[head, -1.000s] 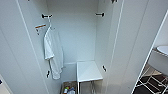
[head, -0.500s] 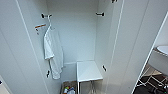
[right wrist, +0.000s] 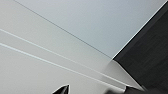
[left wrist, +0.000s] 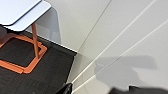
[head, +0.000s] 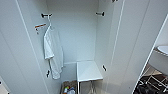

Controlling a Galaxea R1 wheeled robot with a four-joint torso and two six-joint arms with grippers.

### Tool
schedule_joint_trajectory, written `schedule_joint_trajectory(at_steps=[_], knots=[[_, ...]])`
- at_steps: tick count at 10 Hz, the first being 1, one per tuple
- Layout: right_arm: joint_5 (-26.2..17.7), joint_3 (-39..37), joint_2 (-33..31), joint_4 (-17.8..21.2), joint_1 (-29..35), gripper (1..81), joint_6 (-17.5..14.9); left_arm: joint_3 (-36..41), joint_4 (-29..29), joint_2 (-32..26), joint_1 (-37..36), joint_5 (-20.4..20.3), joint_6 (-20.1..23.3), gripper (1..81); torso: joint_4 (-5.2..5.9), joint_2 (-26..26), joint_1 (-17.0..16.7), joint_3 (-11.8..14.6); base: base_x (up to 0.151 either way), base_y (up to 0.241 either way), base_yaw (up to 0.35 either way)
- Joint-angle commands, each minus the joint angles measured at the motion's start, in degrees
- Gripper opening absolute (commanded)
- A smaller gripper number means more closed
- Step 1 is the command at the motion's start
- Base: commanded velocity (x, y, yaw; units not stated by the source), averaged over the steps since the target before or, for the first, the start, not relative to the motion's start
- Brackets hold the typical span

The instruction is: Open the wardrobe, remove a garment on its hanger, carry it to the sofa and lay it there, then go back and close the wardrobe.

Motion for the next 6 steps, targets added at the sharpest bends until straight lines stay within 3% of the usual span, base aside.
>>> schedule_joint_trajectory(at_steps=[1,3,6], knots=[[0.23,3.45,1.38,-1.13,3.27,81.1,0.72,7.26,4.34,6.93,-7.33,10.04,-0.25,81.1,0.00,0.00,-0.02,0.00,0.000,0.000,0.000],[0.49,8.02,3.48,-3.49,0.99,81.1,0.64,8.41,4.43,13.01,-5.75,10.85,0.19,81.1,0.00,0.02,0.02,-0.02,0.000,0.000,0.000],[1.11,8.30,11.82,-8.23,-1.83,81.1,0.55,7.97,6.97,20.49,-3.73,14.10,0.46,81.1,0.00,0.05,0.05,-0.05,0.000,0.000,0.000]])
